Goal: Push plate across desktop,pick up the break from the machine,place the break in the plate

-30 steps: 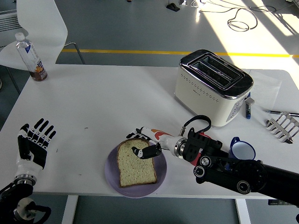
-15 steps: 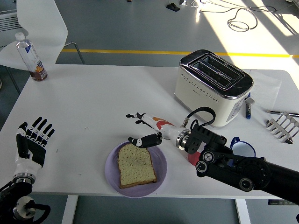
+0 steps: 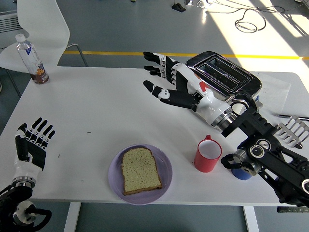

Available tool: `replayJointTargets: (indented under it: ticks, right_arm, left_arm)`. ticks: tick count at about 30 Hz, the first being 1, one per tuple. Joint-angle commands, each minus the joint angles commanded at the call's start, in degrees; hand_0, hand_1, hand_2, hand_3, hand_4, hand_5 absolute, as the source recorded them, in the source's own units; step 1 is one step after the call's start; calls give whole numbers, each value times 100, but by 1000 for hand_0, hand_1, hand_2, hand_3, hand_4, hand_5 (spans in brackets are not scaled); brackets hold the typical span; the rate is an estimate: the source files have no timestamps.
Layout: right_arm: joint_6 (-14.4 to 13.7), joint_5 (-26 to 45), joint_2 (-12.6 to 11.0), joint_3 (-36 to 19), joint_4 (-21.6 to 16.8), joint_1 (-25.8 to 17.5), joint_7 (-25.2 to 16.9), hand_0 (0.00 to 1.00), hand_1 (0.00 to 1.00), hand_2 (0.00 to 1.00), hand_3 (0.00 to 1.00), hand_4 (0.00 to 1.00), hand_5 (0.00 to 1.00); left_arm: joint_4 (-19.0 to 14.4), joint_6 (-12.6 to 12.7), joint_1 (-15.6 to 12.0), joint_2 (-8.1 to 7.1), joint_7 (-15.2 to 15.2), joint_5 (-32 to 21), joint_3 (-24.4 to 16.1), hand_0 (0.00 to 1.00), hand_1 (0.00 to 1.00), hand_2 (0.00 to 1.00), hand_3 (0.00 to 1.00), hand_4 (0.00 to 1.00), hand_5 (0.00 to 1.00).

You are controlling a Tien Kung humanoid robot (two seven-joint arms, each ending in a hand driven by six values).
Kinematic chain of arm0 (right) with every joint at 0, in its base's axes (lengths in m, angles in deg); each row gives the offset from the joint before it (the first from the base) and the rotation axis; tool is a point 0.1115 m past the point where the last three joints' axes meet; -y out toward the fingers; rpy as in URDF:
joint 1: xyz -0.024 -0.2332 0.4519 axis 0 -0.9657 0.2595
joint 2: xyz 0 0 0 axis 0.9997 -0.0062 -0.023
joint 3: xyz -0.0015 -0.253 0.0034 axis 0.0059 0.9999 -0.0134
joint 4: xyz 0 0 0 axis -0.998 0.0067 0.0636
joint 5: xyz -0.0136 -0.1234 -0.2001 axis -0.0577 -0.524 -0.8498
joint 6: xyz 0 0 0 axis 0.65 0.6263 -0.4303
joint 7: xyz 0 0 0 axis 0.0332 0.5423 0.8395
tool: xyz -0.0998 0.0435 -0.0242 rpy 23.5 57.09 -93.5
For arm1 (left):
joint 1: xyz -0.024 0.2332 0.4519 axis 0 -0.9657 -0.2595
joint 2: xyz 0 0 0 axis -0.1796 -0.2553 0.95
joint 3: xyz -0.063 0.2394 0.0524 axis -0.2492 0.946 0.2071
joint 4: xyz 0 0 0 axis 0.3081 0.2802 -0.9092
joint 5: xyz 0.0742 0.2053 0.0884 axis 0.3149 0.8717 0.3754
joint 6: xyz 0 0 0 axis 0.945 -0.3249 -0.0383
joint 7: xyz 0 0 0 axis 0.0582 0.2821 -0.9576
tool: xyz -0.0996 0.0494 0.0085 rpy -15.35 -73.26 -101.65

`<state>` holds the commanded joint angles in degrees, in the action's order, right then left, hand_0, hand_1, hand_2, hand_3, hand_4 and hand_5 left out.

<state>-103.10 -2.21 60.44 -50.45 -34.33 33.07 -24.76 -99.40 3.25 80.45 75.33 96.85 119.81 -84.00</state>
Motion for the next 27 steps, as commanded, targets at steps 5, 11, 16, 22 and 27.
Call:
replayJointTargets:
  ticks: [5, 11, 16, 22, 27]
  right_arm:
    - [-268, 427, -91, -1229, 128, -601, -192, 836, 819, 840, 826, 634, 379]
    - [-556, 635, -312, -2644, 513, -1191, -327, 844, 825, 848, 859, 629, 383]
    - [-491, 1123, -308, -3817, 802, -1758, -330, 843, 823, 850, 863, 623, 384]
    - [-311, 1257, -263, -4310, 931, -2247, 85, 842, 813, 847, 855, 614, 401]
    - [4, 1366, -176, -4418, 984, -2791, 401, 845, 813, 842, 834, 591, 462]
  left_arm:
    - [-34, 9, 29, 0, 3, -1, -10, 795, 776, 811, 732, 529, 998]
    - [-56, 31, 33, 0, 30, -10, -23, 795, 775, 810, 730, 528, 998]
    - [-76, 58, -6, 0, 74, -21, -76, 794, 774, 810, 729, 528, 998]
    - [-114, 65, -47, 0, 88, -16, -118, 793, 774, 810, 728, 528, 998]
    - [-214, 73, -83, 0, 95, 5, -255, 792, 774, 809, 726, 528, 998]
